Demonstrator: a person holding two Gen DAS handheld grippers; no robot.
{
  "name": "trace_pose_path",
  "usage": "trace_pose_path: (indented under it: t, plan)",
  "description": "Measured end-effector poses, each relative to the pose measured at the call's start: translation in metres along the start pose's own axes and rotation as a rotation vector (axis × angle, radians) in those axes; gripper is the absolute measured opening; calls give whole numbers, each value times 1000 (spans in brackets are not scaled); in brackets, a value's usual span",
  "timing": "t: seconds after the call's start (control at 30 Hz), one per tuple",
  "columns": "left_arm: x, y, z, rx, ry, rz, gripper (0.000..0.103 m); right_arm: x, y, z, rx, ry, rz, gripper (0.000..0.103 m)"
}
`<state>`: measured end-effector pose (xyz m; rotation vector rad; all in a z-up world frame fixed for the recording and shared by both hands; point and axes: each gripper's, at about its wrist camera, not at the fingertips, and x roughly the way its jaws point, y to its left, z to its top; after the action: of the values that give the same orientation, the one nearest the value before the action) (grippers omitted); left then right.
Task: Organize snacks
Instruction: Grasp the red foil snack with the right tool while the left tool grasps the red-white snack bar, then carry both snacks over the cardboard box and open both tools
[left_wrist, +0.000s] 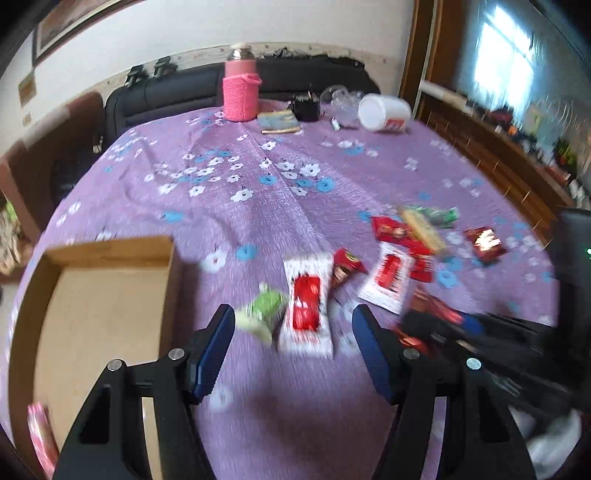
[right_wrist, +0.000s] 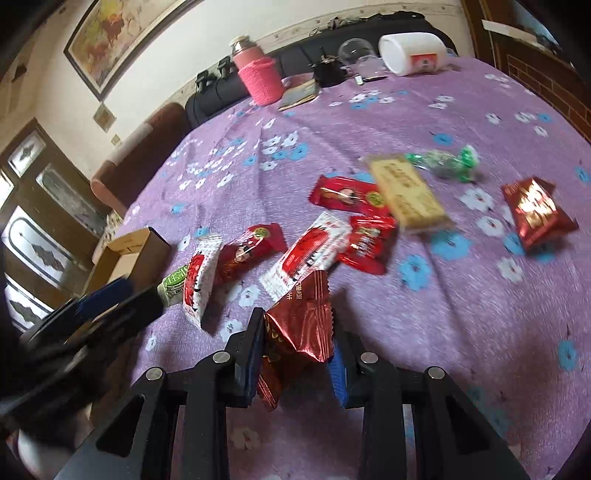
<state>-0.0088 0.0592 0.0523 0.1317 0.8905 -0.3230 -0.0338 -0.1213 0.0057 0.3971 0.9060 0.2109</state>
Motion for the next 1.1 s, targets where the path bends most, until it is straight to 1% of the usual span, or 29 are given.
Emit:
trace_pose_path:
  t: [0.1, 0.2, 0.23, 0.27, 0.33, 0.37, 0.4, 0.57, 0.63, 0.7, 0.77, 0.8, 0.9, 0.93, 1.0, 1.1]
  plan:
    - [21, -8, 8, 55, 18, 48, 65, -3, -8, -2, 13, -16, 20, 33]
    - [41, -19, 8, 121, 60, 53, 65, -4, -12, -3, 23, -21, 44, 33]
    - [43, -23, 6, 141, 70, 59, 63, -4, -12, -3, 25, -22, 51, 33]
    - [45, -26, 4, 160, 76, 68, 45, -4, -13, -2, 27, -22, 57, 33]
    - [42, -29, 2, 178, 70, 80, 30, -5, -15, -2, 35, -24, 66, 33]
    - [39, -29, 3, 169, 67, 69, 26, -5, -16, -2, 37, -26, 69, 33]
    - [35, -28, 3, 156, 62, 58, 20, -6, -16, -2, 38, -30, 69, 33]
    - [2, -23, 2, 91, 4, -6, 19, -14, -16, -2, 39, -67, 98, 33]
    - [-16, -15, -2, 42, -24, -53, 19, -17, -16, -3, 42, -76, 124, 33]
    - [-37, -3, -8, -20, -56, -95, 19, -20, -14, -3, 31, -92, 126, 33]
    - [-58, 12, -15, -74, -90, -121, 19, -22, -10, -3, 15, -108, 127, 33]
    - [-70, 23, -20, -113, -103, -147, 19, -23, -8, -3, 8, -112, 132, 33]
    - [-94, 54, -34, -217, -134, -195, 19, -26, 2, -5, -5, -104, 153, 33]
    - [-101, 67, -40, -250, -144, -193, 19, -28, 8, -6, -15, -95, 171, 33]
    - [-111, 88, -52, -285, -153, -146, 19, -31, 25, -9, -47, -82, 190, 34]
    - [-116, 123, -66, -328, -133, -35, 19, -30, 61, -10, -102, -43, 255, 34]
